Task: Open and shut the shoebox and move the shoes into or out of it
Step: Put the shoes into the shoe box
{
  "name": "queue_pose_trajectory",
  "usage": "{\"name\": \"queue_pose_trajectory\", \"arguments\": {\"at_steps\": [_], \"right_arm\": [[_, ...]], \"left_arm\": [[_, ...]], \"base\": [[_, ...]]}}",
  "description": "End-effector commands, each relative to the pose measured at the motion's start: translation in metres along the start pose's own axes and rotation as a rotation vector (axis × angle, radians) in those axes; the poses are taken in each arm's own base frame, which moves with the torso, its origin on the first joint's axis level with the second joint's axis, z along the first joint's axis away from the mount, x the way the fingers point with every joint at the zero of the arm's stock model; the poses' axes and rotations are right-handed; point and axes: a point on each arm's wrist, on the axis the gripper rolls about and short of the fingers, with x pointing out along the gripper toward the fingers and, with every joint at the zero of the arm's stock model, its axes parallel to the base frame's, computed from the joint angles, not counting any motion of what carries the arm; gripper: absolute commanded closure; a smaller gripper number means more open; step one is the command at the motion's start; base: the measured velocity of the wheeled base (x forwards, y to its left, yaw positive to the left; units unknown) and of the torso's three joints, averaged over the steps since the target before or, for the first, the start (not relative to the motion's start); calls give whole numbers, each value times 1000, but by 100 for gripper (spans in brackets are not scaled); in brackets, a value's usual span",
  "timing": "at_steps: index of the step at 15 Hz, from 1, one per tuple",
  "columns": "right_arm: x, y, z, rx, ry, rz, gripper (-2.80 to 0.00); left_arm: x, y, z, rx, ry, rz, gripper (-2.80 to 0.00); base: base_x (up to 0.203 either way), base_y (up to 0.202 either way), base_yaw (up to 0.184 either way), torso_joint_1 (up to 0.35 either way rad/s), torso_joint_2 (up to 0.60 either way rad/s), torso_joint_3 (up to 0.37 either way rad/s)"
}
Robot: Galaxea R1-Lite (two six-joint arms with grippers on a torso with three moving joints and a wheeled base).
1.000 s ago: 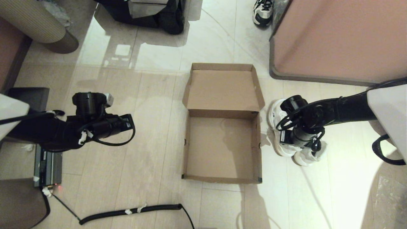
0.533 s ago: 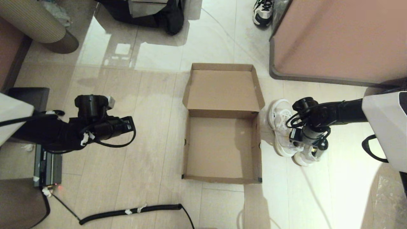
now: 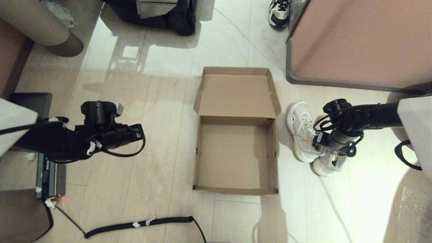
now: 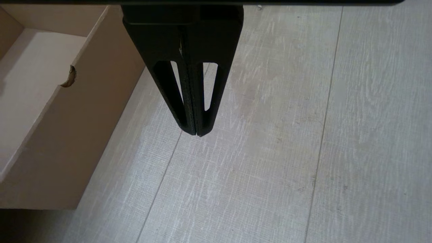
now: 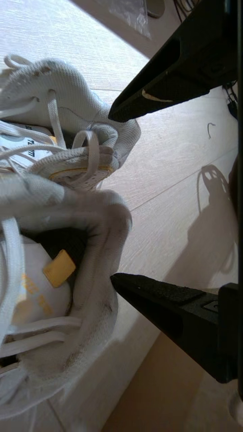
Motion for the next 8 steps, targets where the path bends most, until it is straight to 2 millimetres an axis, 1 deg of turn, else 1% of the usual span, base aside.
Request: {"name": "queue_pose_trajectory", "arguments": {"at_steps": [1,4,5,8], "right_arm": [[-17,-2,6,3,-18,15,-280],[-25,-4,10,7,-31,21,-280],[-25,-5,9,8,-26,18,-280],[-8,-10,7,23,-8,-8,-280]], "left_arm": [[-1,-1,2,-2,-9,-3,0],[-5,-1,4,-4,-15,0,0],[-6,-1,5,-4,-18,0,0],[-9,-2,7,-4,-23,-1,0]], "base": [[0,0,0,0,0,0],[0,0,0,0,0,0],[0,0,0,0,0,0],[0,0,0,0,0,0]]}}
